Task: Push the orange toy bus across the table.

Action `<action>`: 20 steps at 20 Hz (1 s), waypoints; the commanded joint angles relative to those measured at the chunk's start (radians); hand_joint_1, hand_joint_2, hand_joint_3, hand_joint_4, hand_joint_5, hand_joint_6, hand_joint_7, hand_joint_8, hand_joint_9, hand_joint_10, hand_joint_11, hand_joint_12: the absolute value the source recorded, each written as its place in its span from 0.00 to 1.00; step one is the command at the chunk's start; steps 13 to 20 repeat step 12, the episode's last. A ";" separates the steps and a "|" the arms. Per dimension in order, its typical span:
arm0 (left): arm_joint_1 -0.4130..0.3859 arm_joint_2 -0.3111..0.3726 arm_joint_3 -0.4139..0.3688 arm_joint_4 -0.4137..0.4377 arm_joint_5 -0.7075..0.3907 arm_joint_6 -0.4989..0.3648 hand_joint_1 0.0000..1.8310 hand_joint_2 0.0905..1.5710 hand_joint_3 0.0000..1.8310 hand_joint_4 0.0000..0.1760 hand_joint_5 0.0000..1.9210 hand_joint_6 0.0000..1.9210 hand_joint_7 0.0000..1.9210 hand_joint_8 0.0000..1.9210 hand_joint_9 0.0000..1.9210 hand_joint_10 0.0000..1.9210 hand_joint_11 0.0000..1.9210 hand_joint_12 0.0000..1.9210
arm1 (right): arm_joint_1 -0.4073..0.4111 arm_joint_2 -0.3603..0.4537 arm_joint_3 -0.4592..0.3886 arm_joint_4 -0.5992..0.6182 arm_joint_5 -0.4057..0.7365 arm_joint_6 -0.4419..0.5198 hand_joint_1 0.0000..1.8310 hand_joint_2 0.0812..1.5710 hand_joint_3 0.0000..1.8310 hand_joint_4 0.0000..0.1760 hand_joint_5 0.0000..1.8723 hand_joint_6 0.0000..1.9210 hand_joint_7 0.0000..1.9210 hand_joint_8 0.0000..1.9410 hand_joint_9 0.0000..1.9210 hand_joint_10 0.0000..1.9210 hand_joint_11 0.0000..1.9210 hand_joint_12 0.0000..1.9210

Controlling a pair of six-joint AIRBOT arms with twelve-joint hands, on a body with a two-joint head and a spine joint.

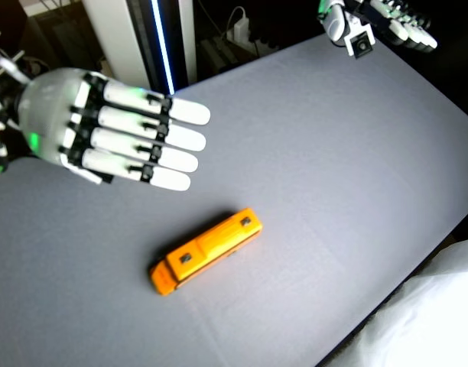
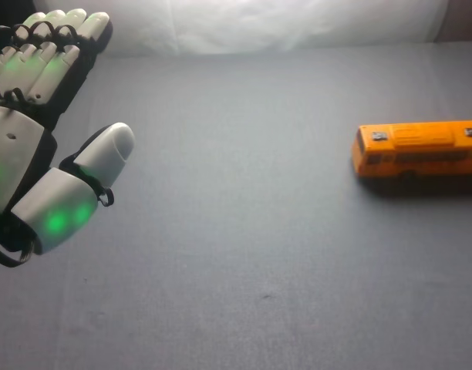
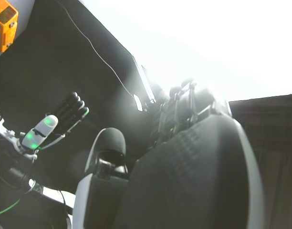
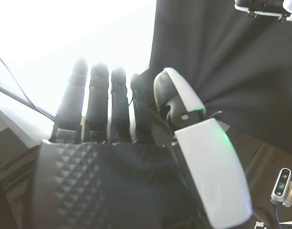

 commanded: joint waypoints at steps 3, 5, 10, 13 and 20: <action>-0.007 0.000 -0.005 0.030 -0.122 -0.004 0.00 1.00 0.03 0.00 0.05 0.00 0.04 0.00 0.01 0.00 0.00 0.00 | 0.003 0.003 -0.007 0.011 0.128 0.007 0.42 0.93 0.00 0.00 0.15 0.00 0.17 0.00 0.20 0.00 0.20 0.02; -0.005 0.005 -0.005 0.029 -0.122 -0.004 0.00 1.00 0.03 0.00 0.05 0.00 0.04 0.00 0.01 0.00 0.00 0.00 | 0.003 0.004 -0.007 0.012 0.128 0.007 0.42 0.93 0.00 0.00 0.16 0.00 0.18 0.00 0.20 0.00 0.20 0.02; -0.005 0.003 -0.009 0.031 -0.125 -0.005 0.00 1.00 0.03 0.00 0.05 0.00 0.04 0.00 0.02 0.00 0.00 0.00 | 0.009 0.014 -0.026 -0.008 0.128 0.006 0.42 0.94 0.00 0.00 0.14 0.00 0.18 0.00 0.19 0.00 0.19 0.01; -0.004 0.003 -0.009 0.031 -0.125 -0.005 0.00 1.00 0.05 0.00 0.05 0.00 0.04 0.00 0.02 0.00 0.00 0.00 | 0.009 0.014 -0.025 -0.008 0.128 0.006 0.42 0.94 0.00 0.00 0.15 0.00 0.18 0.00 0.19 0.00 0.19 0.02; -0.004 0.003 -0.009 0.031 -0.125 -0.005 0.00 1.00 0.05 0.00 0.05 0.00 0.04 0.00 0.02 0.00 0.00 0.00 | 0.009 0.014 -0.025 -0.008 0.128 0.006 0.42 0.94 0.00 0.00 0.15 0.00 0.18 0.00 0.19 0.00 0.19 0.02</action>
